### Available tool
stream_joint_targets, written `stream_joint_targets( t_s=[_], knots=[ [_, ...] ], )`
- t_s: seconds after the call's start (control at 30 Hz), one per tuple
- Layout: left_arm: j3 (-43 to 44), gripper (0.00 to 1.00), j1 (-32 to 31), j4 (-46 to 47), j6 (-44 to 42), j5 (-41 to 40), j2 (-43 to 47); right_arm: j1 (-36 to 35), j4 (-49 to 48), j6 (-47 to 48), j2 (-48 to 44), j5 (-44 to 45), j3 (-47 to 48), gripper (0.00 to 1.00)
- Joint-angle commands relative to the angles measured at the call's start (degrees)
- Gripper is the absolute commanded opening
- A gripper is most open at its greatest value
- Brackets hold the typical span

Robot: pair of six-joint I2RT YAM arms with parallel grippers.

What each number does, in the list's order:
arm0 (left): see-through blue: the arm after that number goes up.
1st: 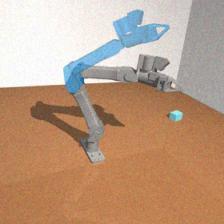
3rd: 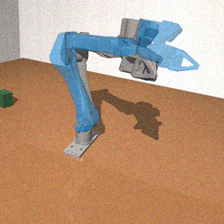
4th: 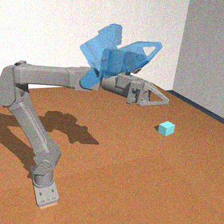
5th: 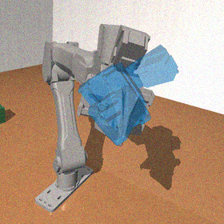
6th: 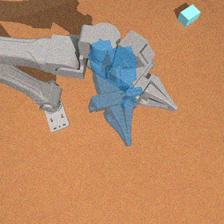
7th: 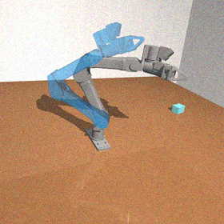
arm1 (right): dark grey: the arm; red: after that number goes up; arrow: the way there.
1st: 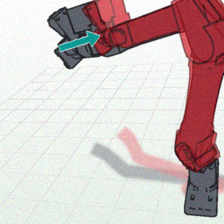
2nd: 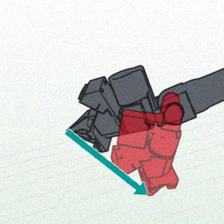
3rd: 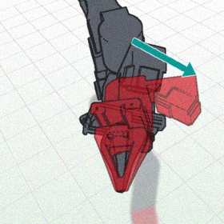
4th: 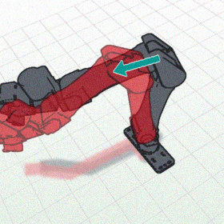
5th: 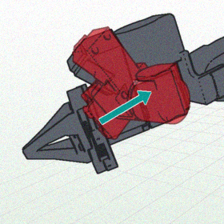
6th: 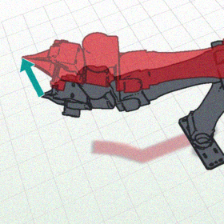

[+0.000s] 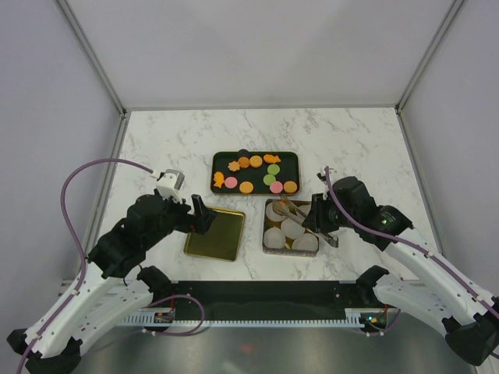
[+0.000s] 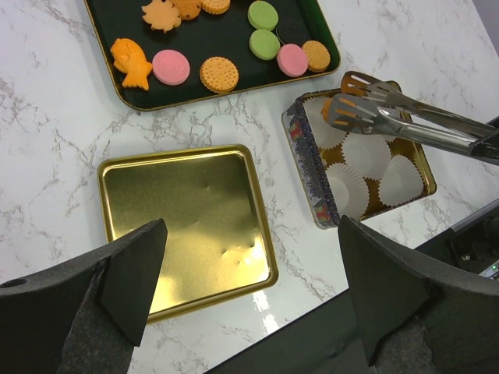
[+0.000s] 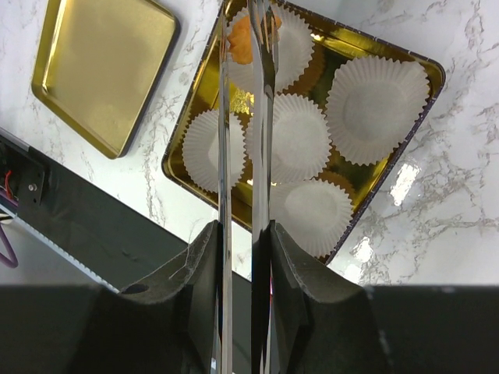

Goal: Pack the cookies

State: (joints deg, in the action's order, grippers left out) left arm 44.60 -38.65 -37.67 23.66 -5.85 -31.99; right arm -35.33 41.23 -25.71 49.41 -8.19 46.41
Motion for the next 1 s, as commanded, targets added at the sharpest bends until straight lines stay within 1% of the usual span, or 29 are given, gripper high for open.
stream_joint_targets(
  t_s=[0.0,0.37,0.6,0.97],
  knots=[
    [-0.1,1.00,-0.2,0.3,1.1,0.3,-0.2,0.2,-1.2,-0.6,-1.2,-0.8,-1.0,0.33],
    [-0.2,1.00,-0.2,0.3,1.1,0.4,-0.4,0.2,-3.3,-1.1,-0.8,-0.8,-2.0,0.34],
    [-0.1,1.00,-0.2,0.3,1.1,0.4,-0.4,0.2,-3.4,-0.9,-0.7,-0.7,-2.1,0.40],
    [-0.2,1.00,-0.2,0.2,1.1,0.5,-0.4,0.2,-3.5,-0.8,-0.9,-0.8,-2.4,0.43]
  ],
)
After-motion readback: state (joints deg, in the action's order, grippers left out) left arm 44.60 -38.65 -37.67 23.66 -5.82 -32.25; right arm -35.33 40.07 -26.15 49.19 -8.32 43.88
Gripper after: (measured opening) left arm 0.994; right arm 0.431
